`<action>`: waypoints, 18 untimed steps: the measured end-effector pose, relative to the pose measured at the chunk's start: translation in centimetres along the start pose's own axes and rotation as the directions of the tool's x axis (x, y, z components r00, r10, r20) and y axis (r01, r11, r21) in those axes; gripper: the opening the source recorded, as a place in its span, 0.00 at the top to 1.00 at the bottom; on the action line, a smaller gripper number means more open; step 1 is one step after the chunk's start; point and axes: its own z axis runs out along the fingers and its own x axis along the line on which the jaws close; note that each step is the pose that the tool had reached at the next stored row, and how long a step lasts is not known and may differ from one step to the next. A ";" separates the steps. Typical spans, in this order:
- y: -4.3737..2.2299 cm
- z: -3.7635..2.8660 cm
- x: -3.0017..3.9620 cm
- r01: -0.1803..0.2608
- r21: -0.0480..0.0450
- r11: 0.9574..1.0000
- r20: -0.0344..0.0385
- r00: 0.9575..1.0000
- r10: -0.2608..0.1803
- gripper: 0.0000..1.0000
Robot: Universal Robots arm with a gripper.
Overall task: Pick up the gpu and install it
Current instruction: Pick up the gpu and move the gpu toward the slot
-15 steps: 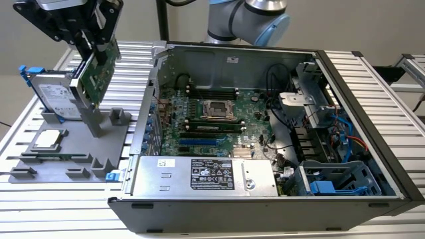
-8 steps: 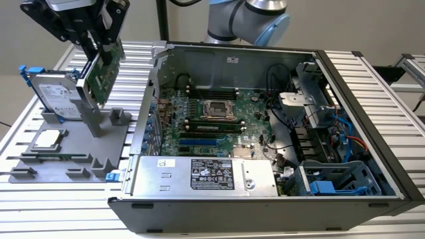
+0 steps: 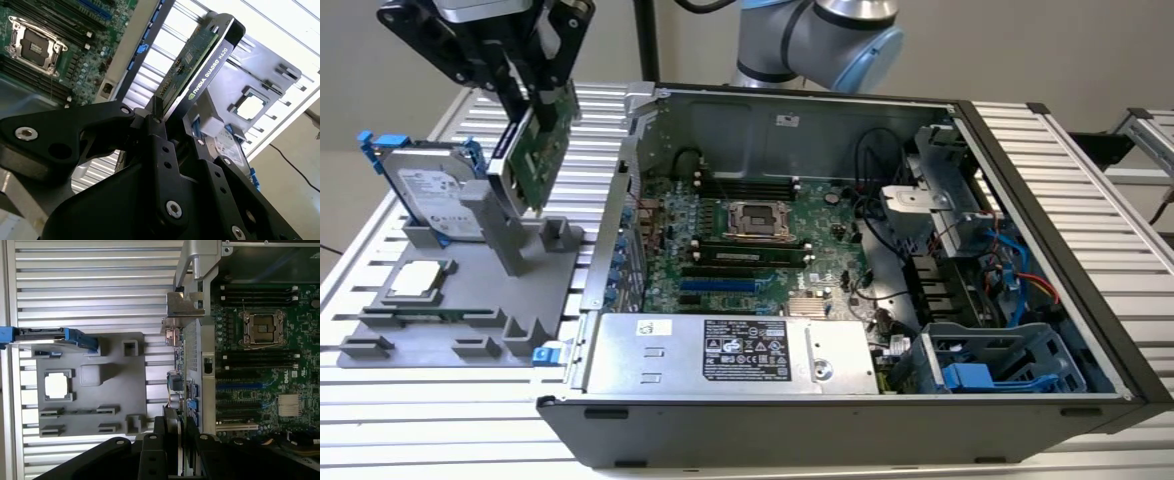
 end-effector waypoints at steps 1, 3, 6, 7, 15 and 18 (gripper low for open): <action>0.00 0.01 -0.11 0.000 0.000 1.000 0.000 1.000 0.000 1.00; 0.02 0.02 -0.43 0.000 0.000 1.000 0.000 1.000 0.000 1.00; 0.04 0.04 -0.76 0.000 0.000 1.000 0.000 1.000 0.000 1.00; 0.04 0.05 -0.87 0.000 0.000 1.000 0.000 1.000 0.000 1.00; 0.08 0.10 -1.77 0.000 0.000 1.000 0.000 1.000 0.000 1.00; 0.10 0.12 -2.13 0.000 0.000 1.000 0.000 1.000 0.000 1.00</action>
